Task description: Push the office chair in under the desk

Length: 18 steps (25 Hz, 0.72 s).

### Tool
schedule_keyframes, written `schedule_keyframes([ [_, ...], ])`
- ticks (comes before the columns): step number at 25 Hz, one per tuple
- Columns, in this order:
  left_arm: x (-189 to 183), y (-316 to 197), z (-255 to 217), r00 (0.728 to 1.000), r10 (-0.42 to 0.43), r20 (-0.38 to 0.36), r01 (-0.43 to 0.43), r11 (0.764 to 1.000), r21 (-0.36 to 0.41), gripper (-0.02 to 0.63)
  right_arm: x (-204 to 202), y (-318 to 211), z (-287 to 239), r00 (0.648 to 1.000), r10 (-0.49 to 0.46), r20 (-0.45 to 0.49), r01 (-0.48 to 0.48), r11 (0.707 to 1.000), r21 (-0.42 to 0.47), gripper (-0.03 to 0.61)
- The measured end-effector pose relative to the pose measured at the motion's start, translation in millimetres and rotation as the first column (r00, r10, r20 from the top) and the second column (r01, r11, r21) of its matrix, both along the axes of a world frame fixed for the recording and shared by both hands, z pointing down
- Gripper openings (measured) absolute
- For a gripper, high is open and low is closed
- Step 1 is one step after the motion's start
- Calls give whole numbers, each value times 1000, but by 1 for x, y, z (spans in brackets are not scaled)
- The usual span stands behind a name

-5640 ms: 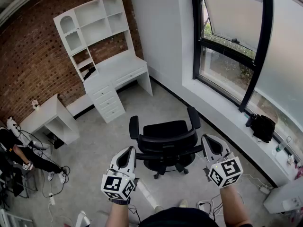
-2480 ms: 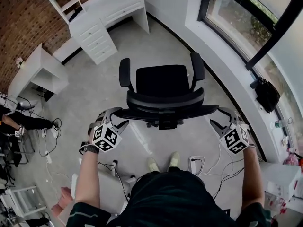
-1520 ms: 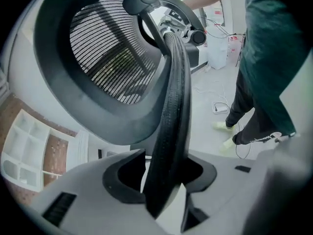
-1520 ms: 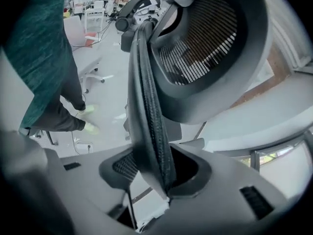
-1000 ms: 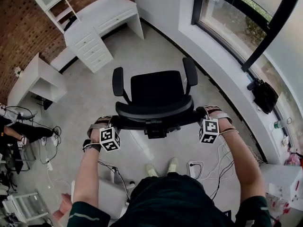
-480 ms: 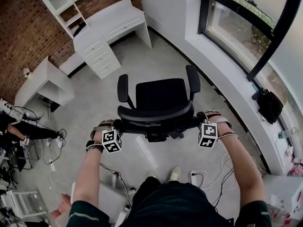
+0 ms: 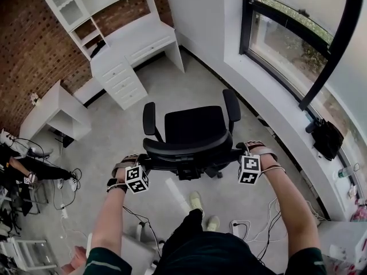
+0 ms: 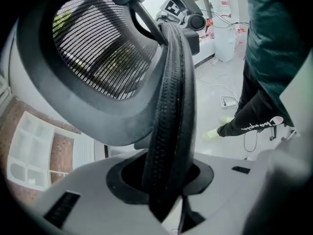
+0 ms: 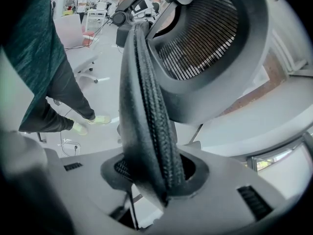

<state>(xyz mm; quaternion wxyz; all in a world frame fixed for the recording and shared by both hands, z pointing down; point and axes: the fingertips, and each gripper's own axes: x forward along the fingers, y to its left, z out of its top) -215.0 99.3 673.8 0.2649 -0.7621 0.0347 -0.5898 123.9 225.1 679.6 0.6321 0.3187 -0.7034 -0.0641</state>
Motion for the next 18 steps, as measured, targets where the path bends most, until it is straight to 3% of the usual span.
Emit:
schedule_keyframes([
  [18,17,-104,-1,999,-37,2,37,999,7,121,25,-124,1,1000,-15,3,15,1000,14,132],
])
